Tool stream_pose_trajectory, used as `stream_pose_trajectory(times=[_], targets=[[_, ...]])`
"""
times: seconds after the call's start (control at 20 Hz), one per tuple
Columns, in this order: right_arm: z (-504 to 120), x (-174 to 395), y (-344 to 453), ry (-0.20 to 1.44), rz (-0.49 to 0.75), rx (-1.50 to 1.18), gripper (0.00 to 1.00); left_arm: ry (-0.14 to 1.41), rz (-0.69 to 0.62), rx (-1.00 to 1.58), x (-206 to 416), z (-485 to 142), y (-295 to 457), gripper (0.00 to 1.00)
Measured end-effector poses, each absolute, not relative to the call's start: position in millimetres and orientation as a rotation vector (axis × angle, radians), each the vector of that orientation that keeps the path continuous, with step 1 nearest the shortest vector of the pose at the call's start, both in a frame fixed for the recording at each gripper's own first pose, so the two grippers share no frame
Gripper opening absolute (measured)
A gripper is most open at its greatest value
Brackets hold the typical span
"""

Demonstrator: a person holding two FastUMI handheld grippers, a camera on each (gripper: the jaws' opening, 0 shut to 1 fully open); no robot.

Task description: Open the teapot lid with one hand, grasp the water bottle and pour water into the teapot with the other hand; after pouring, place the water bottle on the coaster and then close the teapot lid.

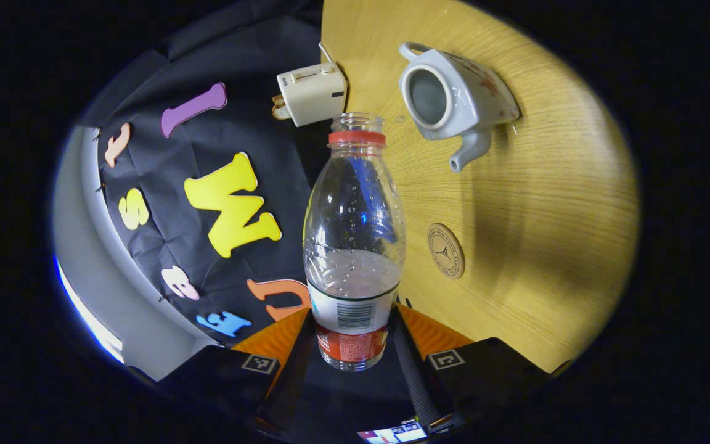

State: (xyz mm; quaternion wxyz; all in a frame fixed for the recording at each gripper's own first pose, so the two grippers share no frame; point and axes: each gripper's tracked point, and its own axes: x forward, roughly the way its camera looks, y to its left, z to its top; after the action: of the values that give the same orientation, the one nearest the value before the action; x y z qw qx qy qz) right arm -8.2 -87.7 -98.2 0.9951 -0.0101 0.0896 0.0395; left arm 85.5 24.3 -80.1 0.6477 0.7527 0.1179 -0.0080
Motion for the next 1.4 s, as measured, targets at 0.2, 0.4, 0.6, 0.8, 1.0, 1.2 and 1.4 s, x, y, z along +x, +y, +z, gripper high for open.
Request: stream_pose_trajectory(times=[0.2, 0.4, 0.6, 0.8, 1.0, 1.2, 1.4], targets=[[-91, -8, -80, 0.173, 0.090, -0.008, 0.00, 0.276, -0.019, 1.363, 77, -98, 32, 0.74], [-83, -7, -70, 0.170, 0.099, 0.005, 0.00, 0.327, -0.084, 0.876, 70, -128, 29, 0.74], [-80, -6, -57, 0.167, 0.116, 0.007, 0.00, 0.256, -0.007, 0.459, 60, -103, 40, 0.74], [-76, -4, -39, 0.169, 0.139, -0.007, 0.00, 0.212, -0.032, 0.196, 53, -87, 30, 0.75], [-73, -3, -24, 0.165, 0.155, -0.016, 0.00, 0.157, -0.017, 0.061, 62, -81, 37, 0.74], [-79, -2, -18, 0.178, 0.161, -0.020, 0.00, 0.146, -0.033, -0.045, 89, -83, 49, 0.75], [-89, 2, -16, 0.203, 0.165, -0.019, 0.00, 0.131, -0.058, -0.071, 125, -86, 54, 0.75]])
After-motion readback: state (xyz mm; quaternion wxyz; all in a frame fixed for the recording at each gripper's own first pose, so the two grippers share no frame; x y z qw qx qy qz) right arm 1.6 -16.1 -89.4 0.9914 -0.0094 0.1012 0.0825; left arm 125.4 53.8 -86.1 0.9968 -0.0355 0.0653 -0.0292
